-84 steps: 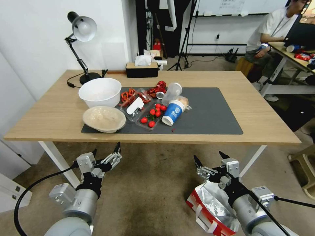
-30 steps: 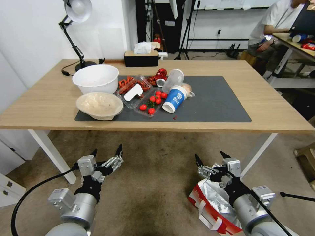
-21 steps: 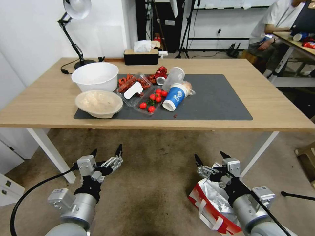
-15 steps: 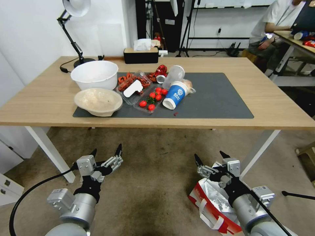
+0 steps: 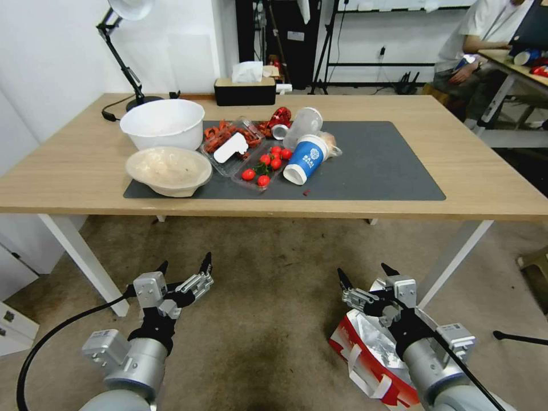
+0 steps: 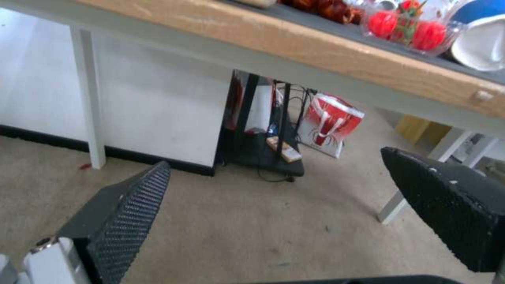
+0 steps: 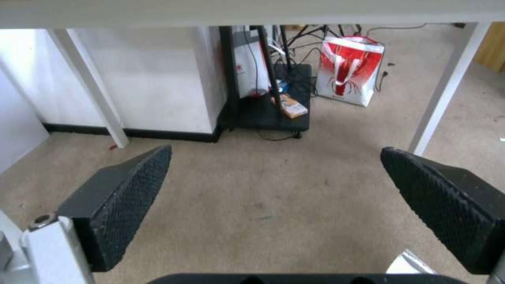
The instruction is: Pick up the food delivery bag from the floor and place it on the table.
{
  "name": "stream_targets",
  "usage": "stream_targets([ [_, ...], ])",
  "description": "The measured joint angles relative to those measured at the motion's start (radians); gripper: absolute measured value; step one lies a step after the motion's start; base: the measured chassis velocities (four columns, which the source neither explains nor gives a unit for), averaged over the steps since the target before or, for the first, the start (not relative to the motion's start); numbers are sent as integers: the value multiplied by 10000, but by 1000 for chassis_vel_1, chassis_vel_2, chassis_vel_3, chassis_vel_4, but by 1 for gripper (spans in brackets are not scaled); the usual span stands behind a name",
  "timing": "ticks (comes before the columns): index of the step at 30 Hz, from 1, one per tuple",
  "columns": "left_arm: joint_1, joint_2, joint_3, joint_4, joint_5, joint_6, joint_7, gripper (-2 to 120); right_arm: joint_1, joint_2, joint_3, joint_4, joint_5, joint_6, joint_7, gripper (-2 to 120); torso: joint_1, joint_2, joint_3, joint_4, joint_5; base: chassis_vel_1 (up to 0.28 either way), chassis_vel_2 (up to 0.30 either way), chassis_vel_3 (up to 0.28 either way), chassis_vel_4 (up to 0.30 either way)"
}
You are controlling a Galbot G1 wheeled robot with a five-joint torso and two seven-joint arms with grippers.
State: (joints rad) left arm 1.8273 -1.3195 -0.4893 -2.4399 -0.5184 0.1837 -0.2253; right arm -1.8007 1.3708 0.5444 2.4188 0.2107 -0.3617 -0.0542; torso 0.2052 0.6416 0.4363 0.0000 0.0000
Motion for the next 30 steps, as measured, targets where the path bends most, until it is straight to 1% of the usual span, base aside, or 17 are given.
stream_targets([
  [3,-23,-20,-5,50,93,4,-51,100,14,-24,28,0,1,0,-2,100,-67,-165,-98,0,-1,0,0,0,0],
  [5,-27,-27,-6,58,118,6,-69,100,14,-23,31,0,1,0,-2,100,-78,-197,-117,0,0,0,0,0,0],
  [7,-70,-37,-39,146,241,12,-120,100,6,-18,42,-17,4,40,-4,100,-134,-338,-203,0,0,0,0,0,0],
  [13,-127,72,-194,307,342,-62,-121,100,-24,-42,69,-41,52,186,-16,100,-204,-532,-324,0,-1,0,0,0,0],
  [15,-105,173,-214,404,418,-193,-86,100,-35,-67,91,-41,84,224,-23,100,-255,-672,-414,0,-1,0,0,0,0],
  [21,-104,183,-162,527,441,-426,-59,100,-41,-102,121,-42,156,324,-42,100,-329,-874,-540,0,-1,0,0,0,0],
  [23,-47,179,-151,566,467,-569,104,100,-69,-135,146,-55,181,406,-48,100,-387,-1006,-616,0,-1,0,0,0,0],
  [25,-39,178,-151,567,474,-584,123,100,-72,-141,149,-56,184,419,-49,100,-397,-1030,-630,0,0,0,0,0,0],
  [27,-42,162,-159,580,495,-635,165,100,-78,-160,155,-55,199,440,-53,100,-456,-1166,-707,0,-1,0,0,0,0],
  [29,-45,157,-159,582,496,-649,169,100,-77,-161,156,-56,199,441,-53,100,-462,-1181,-715,0,-1,0,0,0,0],
  [30,-54,141,-159,587,503,-696,187,100,-75,-161,157,-56,202,443,-55,100,-494,-1256,-761,0,0,0,0,0,0],
])
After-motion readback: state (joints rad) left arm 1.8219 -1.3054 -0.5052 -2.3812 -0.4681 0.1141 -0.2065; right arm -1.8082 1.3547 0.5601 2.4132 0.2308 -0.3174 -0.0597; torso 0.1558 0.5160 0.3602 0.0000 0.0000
